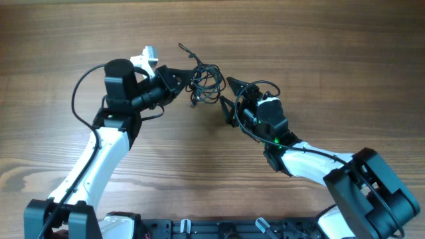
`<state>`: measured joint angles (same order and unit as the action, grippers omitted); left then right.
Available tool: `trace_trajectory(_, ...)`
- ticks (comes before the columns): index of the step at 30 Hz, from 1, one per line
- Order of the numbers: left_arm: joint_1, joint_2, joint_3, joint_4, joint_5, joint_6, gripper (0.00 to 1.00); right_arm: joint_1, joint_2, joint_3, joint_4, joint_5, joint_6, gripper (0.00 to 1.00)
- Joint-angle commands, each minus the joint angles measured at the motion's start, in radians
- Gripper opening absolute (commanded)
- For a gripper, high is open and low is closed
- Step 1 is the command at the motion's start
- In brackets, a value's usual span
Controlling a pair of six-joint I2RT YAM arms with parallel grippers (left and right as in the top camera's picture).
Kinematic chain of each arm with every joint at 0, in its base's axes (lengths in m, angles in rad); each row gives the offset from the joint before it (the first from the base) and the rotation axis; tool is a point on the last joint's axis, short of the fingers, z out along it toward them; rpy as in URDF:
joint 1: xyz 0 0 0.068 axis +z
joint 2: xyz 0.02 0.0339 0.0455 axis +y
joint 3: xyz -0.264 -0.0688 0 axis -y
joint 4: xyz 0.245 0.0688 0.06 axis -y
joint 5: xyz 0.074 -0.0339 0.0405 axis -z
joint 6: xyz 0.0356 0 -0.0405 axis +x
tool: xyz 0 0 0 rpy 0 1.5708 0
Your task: Untangle cables
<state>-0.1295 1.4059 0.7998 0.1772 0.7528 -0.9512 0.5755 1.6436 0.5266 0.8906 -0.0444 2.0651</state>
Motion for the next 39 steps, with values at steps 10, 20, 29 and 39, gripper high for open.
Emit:
trace_trajectory(10, -0.137, -0.016, 0.001, 0.05, -0.066, -0.056, 0.04, -0.027, 0.002, 0.018, -0.042, 0.06, 0.007, 0.52)
trace_trajectory(20, -0.137, -0.016, 0.001, 0.04, -0.027, -0.051, 0.04, -0.118, 0.002, 0.018, -0.131, 0.025, 0.007, 0.04)
trace_trajectory(29, -0.137, -0.016, 0.001, 0.027, 0.04, 0.06, 0.04, -0.149, 0.002, 0.018, -0.148, -0.068, 0.002, 0.04)
trace_trajectory(39, -0.119, -0.016, 0.001, -0.251, 0.029, 0.56, 0.04, -0.187, 0.002, 0.018, -0.026, -0.227, -0.645, 0.05)
